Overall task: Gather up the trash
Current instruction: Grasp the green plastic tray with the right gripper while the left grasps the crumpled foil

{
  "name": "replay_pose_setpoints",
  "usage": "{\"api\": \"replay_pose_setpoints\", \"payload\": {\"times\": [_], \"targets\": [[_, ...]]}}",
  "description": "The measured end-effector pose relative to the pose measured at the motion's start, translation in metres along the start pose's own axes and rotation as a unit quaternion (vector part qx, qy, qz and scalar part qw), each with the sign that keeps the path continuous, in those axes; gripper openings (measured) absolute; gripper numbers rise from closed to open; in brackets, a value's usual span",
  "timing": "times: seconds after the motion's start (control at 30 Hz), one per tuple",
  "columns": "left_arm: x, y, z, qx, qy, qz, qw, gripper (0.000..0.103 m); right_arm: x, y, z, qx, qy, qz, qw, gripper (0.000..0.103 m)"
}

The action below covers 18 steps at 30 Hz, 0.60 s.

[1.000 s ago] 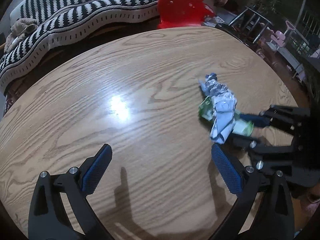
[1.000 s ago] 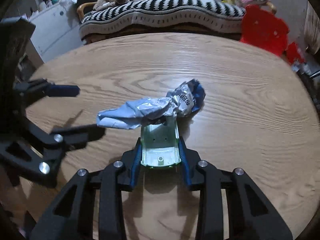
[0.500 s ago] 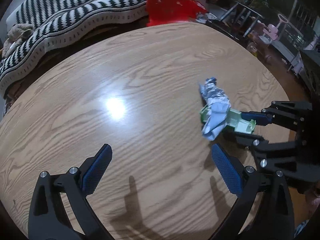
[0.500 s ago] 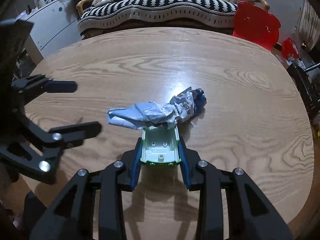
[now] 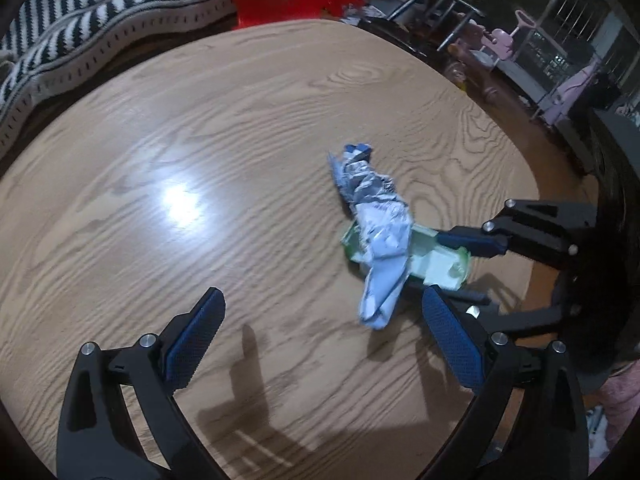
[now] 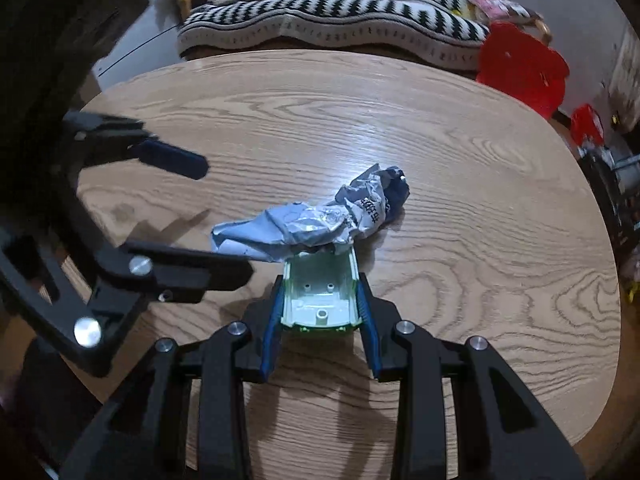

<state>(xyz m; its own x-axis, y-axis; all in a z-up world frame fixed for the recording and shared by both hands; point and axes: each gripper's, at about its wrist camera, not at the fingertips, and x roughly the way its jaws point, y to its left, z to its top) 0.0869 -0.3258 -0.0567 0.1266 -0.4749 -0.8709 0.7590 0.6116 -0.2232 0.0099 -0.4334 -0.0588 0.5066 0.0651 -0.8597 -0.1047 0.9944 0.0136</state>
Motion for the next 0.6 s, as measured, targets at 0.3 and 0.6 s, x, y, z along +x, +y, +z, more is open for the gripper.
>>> {"api": "replay_pose_setpoints", "payload": {"times": [0.3, 0.6], "targets": [[0.015, -0.016, 0.007, -0.001, -0.009, -0.036, 0.9993, 0.032, 0.003, 0.006, -0.018, -0.007, -0.019, -0.008, 1.0, 0.034], [-0.005, -0.02, 0.009, 0.01, -0.057, -0.03, 0.9979, 0.016, 0.002, 0.006, -0.019, 0.003, -0.022, -0.022, 1.0, 0.034]]}}
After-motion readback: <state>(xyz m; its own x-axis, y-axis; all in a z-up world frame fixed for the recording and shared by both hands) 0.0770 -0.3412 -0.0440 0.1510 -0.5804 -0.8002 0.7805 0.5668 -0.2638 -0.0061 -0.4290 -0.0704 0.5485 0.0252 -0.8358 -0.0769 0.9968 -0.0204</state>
